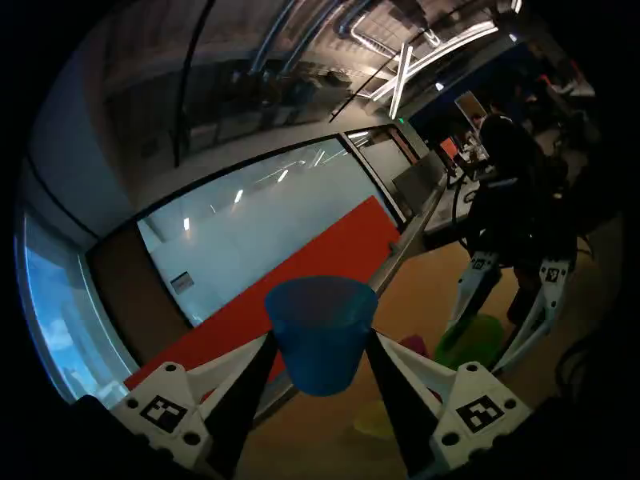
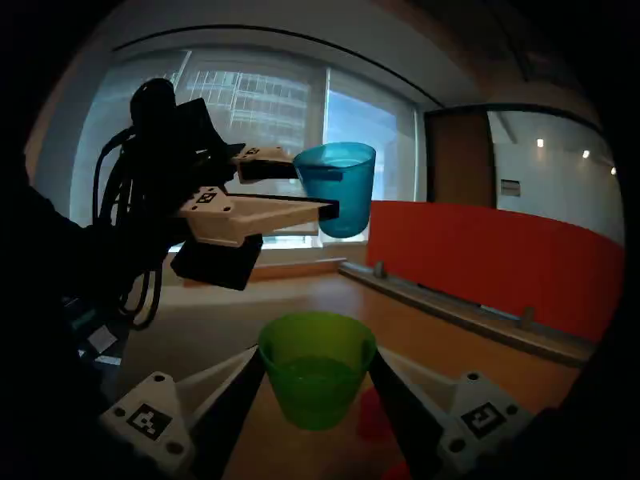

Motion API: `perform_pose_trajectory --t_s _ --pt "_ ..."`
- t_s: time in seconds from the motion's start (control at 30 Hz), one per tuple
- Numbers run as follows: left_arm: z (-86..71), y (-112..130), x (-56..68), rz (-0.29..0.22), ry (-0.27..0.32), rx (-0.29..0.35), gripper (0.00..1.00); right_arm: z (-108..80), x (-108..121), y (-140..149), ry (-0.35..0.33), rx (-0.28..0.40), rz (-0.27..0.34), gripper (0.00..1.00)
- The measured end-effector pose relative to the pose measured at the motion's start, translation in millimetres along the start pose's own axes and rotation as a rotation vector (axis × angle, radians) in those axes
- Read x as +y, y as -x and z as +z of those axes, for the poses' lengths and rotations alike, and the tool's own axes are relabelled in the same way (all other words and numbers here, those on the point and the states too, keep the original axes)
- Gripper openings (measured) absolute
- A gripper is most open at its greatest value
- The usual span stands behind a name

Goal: Pour water

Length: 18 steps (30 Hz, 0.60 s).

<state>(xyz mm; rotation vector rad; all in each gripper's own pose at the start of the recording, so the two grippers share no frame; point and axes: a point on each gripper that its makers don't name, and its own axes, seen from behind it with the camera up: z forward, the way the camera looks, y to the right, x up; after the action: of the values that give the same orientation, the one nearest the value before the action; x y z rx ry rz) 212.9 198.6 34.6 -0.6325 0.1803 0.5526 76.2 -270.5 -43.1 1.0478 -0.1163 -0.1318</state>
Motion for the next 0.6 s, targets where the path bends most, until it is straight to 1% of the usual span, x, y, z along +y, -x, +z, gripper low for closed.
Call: perform_pose_trajectory --t_s 0.1,0.2,0.4,0.5,0.6 --pt "-1.1 0.1 -1.2 -0.098 0.012 0.007 0.79 -1.2 0.2 -0.6 0.001 0.003 0.001 0.89" --pt "-2.9 1.2 -2.4 -0.173 0.020 0.010 0.79 -1.9 0.5 -1.1 0.003 0.005 -0.001 0.89" --pt "-3.6 12.1 6.1 -0.319 0.060 -0.019 0.79 -2.7 -1.1 -4.4 0.005 0.010 -0.003 0.89" --pt "-4.3 14.6 10.6 -0.367 0.080 -0.020 0.79 -3.6 -2.4 -5.8 0.003 0.012 -0.005 0.89" --pt "-4.3 17.1 10.8 -0.382 0.086 -0.024 0.79 -4.2 -3.0 -6.7 0.003 0.008 -0.010 0.89"
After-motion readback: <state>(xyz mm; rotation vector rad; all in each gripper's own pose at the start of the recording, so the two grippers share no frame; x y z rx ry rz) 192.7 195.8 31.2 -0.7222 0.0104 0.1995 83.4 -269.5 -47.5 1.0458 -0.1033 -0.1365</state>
